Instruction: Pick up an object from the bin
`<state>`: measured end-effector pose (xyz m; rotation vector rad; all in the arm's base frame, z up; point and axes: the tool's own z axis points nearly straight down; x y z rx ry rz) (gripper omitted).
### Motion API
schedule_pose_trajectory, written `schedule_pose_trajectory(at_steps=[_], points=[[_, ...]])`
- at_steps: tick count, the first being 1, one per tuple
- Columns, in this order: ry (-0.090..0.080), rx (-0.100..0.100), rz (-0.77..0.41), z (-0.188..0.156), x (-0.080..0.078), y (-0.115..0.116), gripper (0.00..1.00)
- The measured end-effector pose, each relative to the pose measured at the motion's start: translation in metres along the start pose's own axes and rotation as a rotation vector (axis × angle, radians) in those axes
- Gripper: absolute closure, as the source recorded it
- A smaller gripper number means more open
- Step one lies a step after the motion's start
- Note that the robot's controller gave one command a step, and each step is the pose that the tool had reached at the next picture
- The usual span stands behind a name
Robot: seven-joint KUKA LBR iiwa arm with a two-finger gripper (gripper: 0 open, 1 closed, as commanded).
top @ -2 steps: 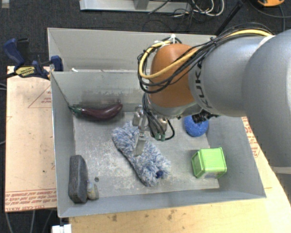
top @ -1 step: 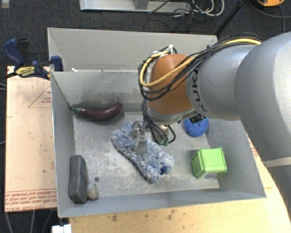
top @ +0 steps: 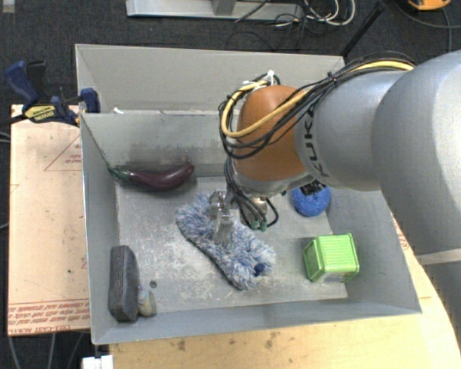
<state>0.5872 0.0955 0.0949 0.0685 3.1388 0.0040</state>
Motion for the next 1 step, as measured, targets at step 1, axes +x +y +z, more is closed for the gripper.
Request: schedule_pose_trajectory(at_steps=[1], points=[[-0.005,0.000,0.010,-0.1505,-0.0471,0.0117,1.00]])
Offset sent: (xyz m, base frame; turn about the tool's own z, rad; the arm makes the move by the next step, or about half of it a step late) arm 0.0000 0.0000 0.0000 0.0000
